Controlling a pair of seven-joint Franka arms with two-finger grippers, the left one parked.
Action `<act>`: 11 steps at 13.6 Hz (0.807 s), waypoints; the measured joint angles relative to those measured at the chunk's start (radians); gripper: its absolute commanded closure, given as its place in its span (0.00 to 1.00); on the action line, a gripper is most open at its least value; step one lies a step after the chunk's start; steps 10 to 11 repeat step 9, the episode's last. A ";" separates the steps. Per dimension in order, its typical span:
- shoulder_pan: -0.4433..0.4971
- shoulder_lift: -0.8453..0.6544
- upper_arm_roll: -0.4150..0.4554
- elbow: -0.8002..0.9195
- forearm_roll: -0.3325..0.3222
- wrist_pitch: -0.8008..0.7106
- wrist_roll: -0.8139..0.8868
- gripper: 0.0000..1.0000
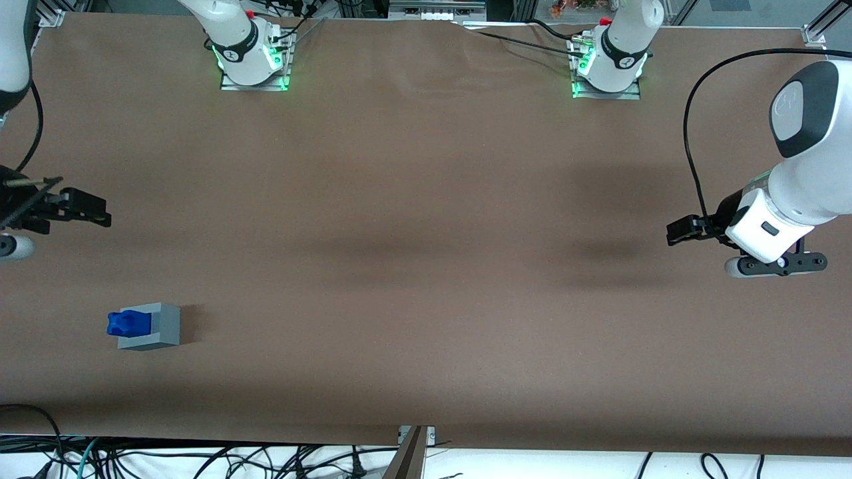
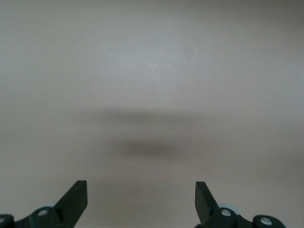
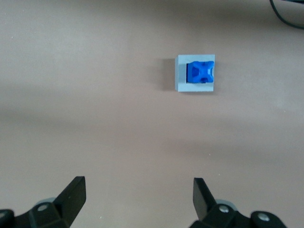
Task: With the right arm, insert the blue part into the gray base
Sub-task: 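Open the right gripper and raise it away from the base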
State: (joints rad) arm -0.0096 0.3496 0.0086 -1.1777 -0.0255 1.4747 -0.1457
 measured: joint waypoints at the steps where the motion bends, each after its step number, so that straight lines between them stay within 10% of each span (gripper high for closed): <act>1: 0.000 -0.030 0.000 -0.043 -0.001 0.012 0.000 0.00; 11: -0.001 -0.161 -0.001 -0.275 -0.003 0.050 0.004 0.00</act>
